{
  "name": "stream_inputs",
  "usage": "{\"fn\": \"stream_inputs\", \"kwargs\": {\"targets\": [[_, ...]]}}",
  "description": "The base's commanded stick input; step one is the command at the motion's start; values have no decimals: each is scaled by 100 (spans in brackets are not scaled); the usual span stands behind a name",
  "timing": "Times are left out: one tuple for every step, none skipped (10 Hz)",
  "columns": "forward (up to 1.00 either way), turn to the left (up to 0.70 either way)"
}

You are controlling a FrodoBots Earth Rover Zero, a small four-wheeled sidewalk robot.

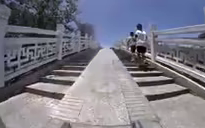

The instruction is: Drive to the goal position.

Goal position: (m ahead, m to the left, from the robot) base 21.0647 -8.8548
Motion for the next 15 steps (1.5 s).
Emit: {"fn": "stream_inputs", "kwargs": {"targets": [[70,0],[70,0],[70,0],[70,0],[70,0],[70,0],[70,0],[70,0],[70,0],[70,0],[70,0],[70,0],[70,0],[70,0],[70,0]]}}
